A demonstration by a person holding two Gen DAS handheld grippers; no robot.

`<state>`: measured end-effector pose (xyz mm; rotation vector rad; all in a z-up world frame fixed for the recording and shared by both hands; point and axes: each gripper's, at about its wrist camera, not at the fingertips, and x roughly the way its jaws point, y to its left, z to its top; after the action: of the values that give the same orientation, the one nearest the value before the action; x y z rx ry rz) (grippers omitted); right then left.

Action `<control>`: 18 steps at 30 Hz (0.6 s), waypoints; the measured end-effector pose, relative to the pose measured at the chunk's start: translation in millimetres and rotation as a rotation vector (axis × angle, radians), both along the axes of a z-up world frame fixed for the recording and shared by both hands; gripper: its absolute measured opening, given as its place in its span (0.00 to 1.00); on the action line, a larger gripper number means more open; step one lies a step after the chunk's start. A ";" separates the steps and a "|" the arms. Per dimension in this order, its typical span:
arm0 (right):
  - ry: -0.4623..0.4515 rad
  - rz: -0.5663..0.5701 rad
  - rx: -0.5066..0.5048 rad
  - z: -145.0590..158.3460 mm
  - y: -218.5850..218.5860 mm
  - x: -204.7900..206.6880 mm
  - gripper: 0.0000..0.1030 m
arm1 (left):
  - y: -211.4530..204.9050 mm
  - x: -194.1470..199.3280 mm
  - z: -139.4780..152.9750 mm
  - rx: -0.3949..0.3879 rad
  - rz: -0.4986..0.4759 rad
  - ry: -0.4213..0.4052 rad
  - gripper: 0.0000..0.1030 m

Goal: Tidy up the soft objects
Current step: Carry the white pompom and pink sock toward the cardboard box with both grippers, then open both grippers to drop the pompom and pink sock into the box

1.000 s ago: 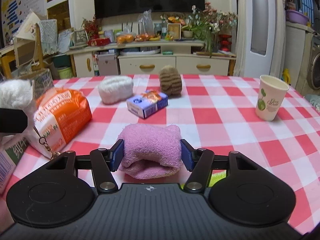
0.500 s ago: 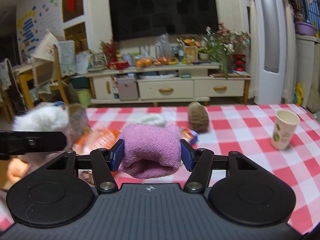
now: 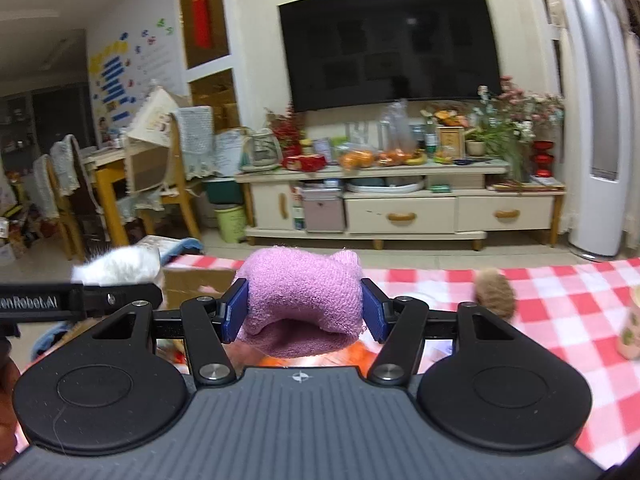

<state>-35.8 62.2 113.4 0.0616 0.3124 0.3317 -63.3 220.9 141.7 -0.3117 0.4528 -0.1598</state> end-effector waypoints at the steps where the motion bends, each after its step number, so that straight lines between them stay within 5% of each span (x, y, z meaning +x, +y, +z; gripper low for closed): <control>1: 0.002 0.013 0.004 1.3 5.3 4.5 0.71 | 4.8 -0.2 -1.6 0.004 0.017 0.005 0.49; 14: 0.039 0.148 -0.055 -6.2 66.7 41.9 0.73 | 40.9 1.8 -17.3 0.070 0.110 0.113 0.50; 18: 0.052 0.159 -0.077 -10.9 83.5 51.2 0.76 | 44.9 3.2 -20.3 0.099 0.121 0.134 0.62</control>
<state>15.4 145.7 102.5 -0.0302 0.3824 0.4760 -60.1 265.8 121.3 -0.2532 0.5714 0.0017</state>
